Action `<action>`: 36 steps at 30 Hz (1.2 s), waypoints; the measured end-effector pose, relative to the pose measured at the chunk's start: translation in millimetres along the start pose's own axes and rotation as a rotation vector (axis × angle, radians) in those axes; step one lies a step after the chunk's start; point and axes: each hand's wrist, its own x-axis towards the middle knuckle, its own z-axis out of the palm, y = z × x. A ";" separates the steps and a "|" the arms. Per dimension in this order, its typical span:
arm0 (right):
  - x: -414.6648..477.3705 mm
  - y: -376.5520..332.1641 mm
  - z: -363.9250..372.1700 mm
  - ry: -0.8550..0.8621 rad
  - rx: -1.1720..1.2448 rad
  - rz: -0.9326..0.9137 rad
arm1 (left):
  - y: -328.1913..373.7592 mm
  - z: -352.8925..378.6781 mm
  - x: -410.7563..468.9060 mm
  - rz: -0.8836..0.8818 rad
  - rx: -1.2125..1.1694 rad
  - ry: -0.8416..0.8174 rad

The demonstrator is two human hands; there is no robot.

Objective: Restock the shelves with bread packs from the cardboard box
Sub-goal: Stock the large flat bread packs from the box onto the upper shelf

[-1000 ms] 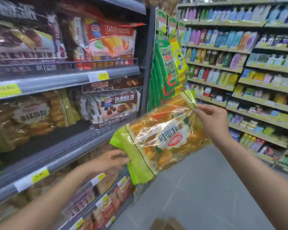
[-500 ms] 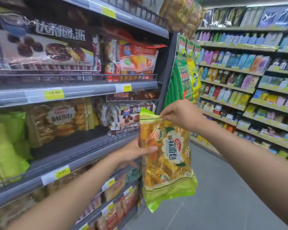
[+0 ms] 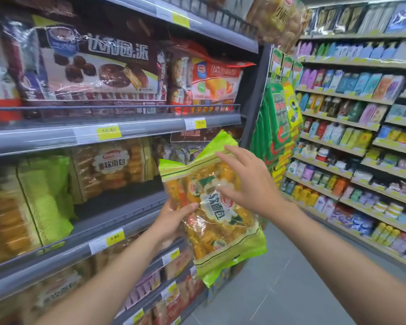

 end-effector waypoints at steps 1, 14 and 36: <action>-8.6 -1.5 7.0 0.005 0.023 0.040 | -1.6 -6.1 -2.5 0.005 -0.045 0.021; -86.7 -31.8 107.8 0.067 0.927 1.109 | -20.6 -39.4 -37.4 0.056 -0.547 0.151; 33.1 -6.6 187.0 -0.283 1.565 0.763 | 13.3 -162.1 -64.6 0.244 -0.083 0.563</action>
